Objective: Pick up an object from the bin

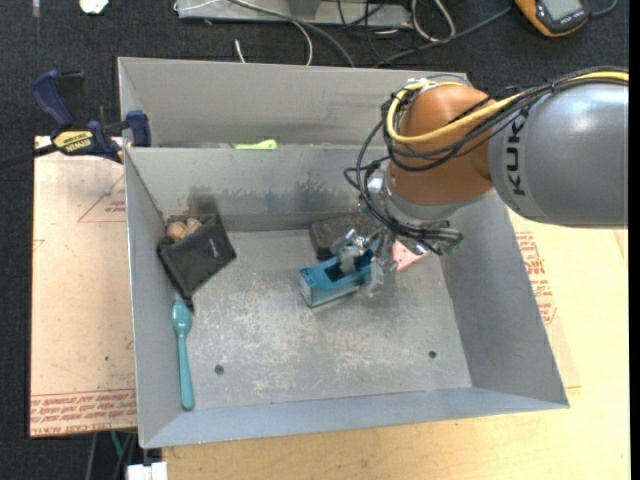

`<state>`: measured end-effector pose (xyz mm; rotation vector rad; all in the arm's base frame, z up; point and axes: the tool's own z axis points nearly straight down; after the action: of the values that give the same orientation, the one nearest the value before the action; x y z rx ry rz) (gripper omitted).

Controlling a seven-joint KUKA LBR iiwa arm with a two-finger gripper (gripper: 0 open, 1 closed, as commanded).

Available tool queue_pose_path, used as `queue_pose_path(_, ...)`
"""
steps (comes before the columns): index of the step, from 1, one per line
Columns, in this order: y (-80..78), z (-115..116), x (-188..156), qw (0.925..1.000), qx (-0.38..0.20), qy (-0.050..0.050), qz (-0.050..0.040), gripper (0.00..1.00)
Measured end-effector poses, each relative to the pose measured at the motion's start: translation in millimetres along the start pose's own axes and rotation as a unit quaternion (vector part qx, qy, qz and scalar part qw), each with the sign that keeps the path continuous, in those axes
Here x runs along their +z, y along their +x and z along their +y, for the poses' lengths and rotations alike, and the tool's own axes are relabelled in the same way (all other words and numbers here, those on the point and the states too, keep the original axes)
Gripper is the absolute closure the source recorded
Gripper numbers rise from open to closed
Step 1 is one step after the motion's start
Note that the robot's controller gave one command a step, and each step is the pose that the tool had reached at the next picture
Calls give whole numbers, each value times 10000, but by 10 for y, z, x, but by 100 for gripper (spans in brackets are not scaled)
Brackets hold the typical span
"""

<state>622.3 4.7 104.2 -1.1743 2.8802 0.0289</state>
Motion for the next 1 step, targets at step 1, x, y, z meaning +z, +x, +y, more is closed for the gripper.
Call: queue_pose_path(1,15,-25,-44,9981,616,4,10,100)
